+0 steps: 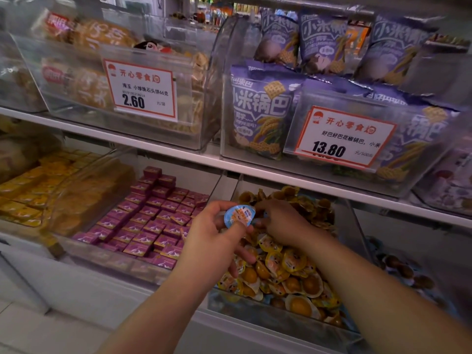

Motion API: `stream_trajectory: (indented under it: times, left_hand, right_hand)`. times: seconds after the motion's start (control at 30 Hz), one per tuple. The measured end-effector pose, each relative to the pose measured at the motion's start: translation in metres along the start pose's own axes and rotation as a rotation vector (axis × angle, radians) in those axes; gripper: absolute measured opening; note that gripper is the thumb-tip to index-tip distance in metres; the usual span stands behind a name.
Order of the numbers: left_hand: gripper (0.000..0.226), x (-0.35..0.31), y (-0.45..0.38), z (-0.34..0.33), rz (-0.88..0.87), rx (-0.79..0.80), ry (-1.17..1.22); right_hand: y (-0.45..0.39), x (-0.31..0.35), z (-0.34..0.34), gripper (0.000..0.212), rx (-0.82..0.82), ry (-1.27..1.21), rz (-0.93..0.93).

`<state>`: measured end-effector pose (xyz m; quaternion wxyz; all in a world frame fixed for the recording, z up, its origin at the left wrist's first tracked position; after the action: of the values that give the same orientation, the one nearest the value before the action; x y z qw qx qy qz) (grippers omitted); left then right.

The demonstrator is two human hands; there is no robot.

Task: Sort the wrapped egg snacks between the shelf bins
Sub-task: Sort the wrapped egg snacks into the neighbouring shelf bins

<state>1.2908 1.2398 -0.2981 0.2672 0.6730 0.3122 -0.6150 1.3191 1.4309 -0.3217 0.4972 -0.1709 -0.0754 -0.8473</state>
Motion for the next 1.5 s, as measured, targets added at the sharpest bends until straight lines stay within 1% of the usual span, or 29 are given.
stream_trajectory:
  times: [0.1,0.2,0.23,0.27,0.3,0.33,0.37,0.4,0.47,0.53,0.6,0.67,0.7,0.77,0.83,0.9,0.93,0.97,1.0,1.07,1.1,1.13,1.17,1.2,1.27,1.33,1.4,1.43,1.5]
  left_hand:
    - [0.014,-0.002,0.001,-0.004,-0.069,-0.021,-0.075]
    - [0.014,-0.008,0.005,-0.012,-0.211,-0.092,-0.239]
    - [0.013,-0.01,0.007,-0.015,-0.261,-0.119,-0.281]
    - [0.014,-0.011,0.009,-0.019,-0.315,-0.14,-0.314]
    - [0.018,-0.012,0.011,-0.025,-0.371,-0.158,-0.357]
    - [0.021,-0.013,0.014,-0.032,-0.417,-0.167,-0.419]
    - [0.025,-0.012,0.017,-0.039,-0.445,-0.163,-0.485]
    - [0.029,-0.011,0.02,-0.048,-0.459,-0.143,-0.533]
    - [0.037,-0.006,0.028,-0.065,-0.5,-0.081,-0.613]
    - [0.043,-0.003,0.035,-0.083,-0.569,0.014,-0.695]
    - [0.048,0.0,0.042,-0.103,-0.612,0.209,-0.701]
    - [0.053,0.004,0.048,-0.119,-0.675,0.389,-0.703]
    - [0.056,0.007,0.048,-0.122,-0.694,0.44,-0.704]
    - [0.059,0.011,0.042,-0.12,-0.659,0.445,-0.694]
    - [0.058,0.013,0.03,-0.112,-0.622,0.358,-0.721]
    - [0.054,0.014,0.023,-0.11,-0.648,0.315,-0.808]
    - [0.052,0.016,0.021,-0.112,-0.666,0.323,-0.846]
    - [0.051,0.018,0.021,-0.116,-0.677,0.342,-0.877]
    - [0.05,0.021,0.021,-0.12,-0.68,0.365,-0.909]
    - [0.053,0.028,0.021,-0.128,-0.667,0.413,-0.988]
    - [0.053,0.032,0.021,-0.13,-0.656,0.436,-1.035]
    - [0.053,0.035,0.021,-0.133,-0.646,0.456,-1.082]
    - [0.053,0.037,0.02,-0.134,-0.642,0.474,-1.122]
    - [0.054,0.038,0.02,-0.135,-0.643,0.49,-1.152]
    - [0.058,0.039,0.02,-0.134,-0.635,0.505,-1.193]
    - [0.06,0.037,0.02,-0.131,-0.603,0.489,-1.228]
    - [0.059,0.033,0.019,-0.125,-0.579,0.474,-1.256]
    - [0.058,0.031,0.019,-0.122,-0.57,0.475,-1.261]
    - [0.057,0.031,0.018,-0.113,-0.555,0.482,-1.272]
  right_hand:
    - [0.01,-0.01,0.024,0.025,-0.165,-0.169,-0.115]
    - [0.042,-0.01,0.048,0.027,-0.353,-0.395,-0.249]
    - [0.057,-0.008,0.051,0.025,-0.392,-0.557,-0.279]
    - [0.072,-0.007,0.05,0.019,-0.4,-0.814,-0.316]
    - [0.087,-0.005,0.043,0.017,-0.356,-1.124,-0.374]
    - [0.102,0.001,0.036,0.019,-0.27,-1.41,-0.443]
    - [0.116,0.007,0.029,0.025,-0.173,-1.624,-0.497]
    - [0.128,0.011,0.025,0.032,-0.094,-1.757,-0.525]
    - [0.146,0.015,0.024,0.044,-0.01,-1.861,-0.516]
    - [0.157,0.01,0.028,0.046,-0.018,-1.748,-0.49]
    - [0.166,-0.003,0.038,0.03,-0.104,-1.552,-0.487]
    - [0.175,-0.018,0.052,0.015,-0.198,-1.492,-0.474]
    - [0.18,-0.026,0.06,0.012,-0.227,-1.475,-0.453]
    - [0.189,-0.051,0.076,0.013,-0.271,-1.39,-0.424]
    - [0.199,-0.083,0.094,0.015,-0.333,-1.25,-0.418]
    - [0.207,-0.126,0.109,0.013,-0.399,-0.978,-0.471]
    - [0.211,-0.148,0.114,0.013,-0.397,-0.774,-0.51]
    - [0.215,-0.168,0.116,0.014,-0.348,-0.571,-0.541]
    - [0.219,-0.186,0.112,0.014,-0.251,-0.424,-0.559]
    - [0.228,-0.217,0.097,0.011,-0.048,-0.321,-0.604]
    - [0.233,-0.229,0.092,0.009,-0.005,-0.284,-0.641]
    - [0.235,-0.238,0.092,0.009,-0.01,-0.227,-0.671]
    - [0.235,-0.245,0.095,0.012,-0.057,-0.158,-0.687]
    - [0.232,-0.249,0.1,0.016,-0.143,-0.106,-0.686]
    - [0.223,-0.239,0.114,0.017,-0.39,-0.122,-0.619]
    - [0.213,-0.212,0.121,0.017,-0.597,-0.259,-0.49]
    - [0.203,-0.175,0.119,0.023,-0.679,-0.378,-0.332]
    - [0.198,-0.154,0.116,0.021,-0.689,-0.377,-0.241]
    - [0.187,-0.108,0.11,0.019,-0.661,-0.271,-0.043]
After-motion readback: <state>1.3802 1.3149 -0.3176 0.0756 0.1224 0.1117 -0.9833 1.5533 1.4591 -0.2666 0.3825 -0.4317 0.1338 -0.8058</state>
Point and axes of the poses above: each hand's wrist, its own y-axis away from the middle knuckle, its own z-axis out of the back of the hand, x = y × z, the point moved 6 cm from there along -y, towards the middle knuckle, and after that the axes turned 3 degrees about -x, right-handed, at the moved point
